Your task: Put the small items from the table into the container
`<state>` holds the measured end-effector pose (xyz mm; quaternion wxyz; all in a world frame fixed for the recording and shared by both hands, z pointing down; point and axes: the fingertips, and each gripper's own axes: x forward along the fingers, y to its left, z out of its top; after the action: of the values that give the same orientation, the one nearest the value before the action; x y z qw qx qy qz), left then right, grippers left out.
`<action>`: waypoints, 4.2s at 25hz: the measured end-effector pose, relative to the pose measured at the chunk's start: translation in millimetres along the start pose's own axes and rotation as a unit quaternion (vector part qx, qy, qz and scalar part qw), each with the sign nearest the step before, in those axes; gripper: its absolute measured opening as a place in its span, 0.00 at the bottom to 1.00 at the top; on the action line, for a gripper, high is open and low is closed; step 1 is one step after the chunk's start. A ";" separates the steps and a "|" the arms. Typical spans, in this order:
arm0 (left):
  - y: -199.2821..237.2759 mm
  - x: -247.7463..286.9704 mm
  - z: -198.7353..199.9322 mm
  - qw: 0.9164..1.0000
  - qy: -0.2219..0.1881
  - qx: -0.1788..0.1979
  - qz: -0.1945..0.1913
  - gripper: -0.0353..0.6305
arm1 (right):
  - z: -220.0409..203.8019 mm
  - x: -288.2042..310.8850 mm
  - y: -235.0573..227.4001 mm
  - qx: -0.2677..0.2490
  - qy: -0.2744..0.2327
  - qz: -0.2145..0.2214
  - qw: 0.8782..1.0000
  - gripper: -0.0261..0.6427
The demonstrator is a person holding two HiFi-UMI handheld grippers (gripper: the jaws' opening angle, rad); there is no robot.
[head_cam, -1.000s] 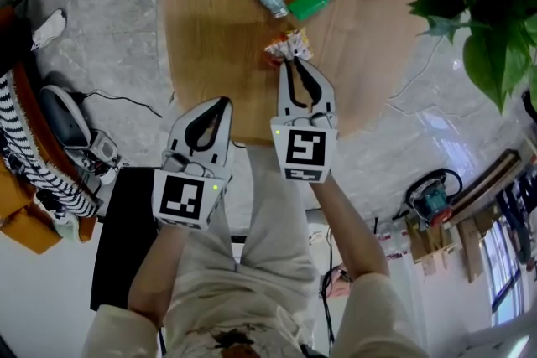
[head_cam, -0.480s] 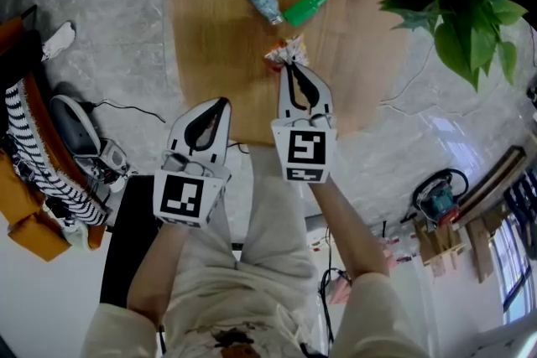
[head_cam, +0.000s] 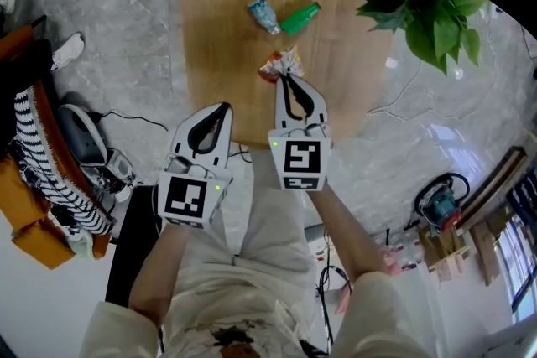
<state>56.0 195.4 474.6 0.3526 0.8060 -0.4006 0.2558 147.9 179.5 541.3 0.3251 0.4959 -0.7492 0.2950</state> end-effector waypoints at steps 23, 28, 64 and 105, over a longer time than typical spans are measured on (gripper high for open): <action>37.7 -37.3 74.4 0.997 0.002 0.056 -0.045 0.07 | 89.4 -16.0 34.9 0.043 -0.027 -0.024 0.998 0.07; 47.3 -46.0 85.3 0.997 0.011 0.057 -0.046 0.07 | 111.9 -20.7 44.2 0.041 -0.040 -0.023 0.998 0.07; 83.9 -72.6 203.9 0.995 -0.042 0.075 -0.057 0.07 | 267.5 -39.2 54.2 0.041 -0.127 -0.048 0.990 0.07; 145.5 -60.1 279.9 0.995 -0.071 0.048 -0.043 0.07 | 352.0 19.1 29.2 0.017 -0.130 -0.087 0.987 0.07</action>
<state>-60.8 -55.7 312.0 0.2950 0.8545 -0.3772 0.2014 46.5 -90.4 336.4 0.2410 0.5990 -0.7339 0.2108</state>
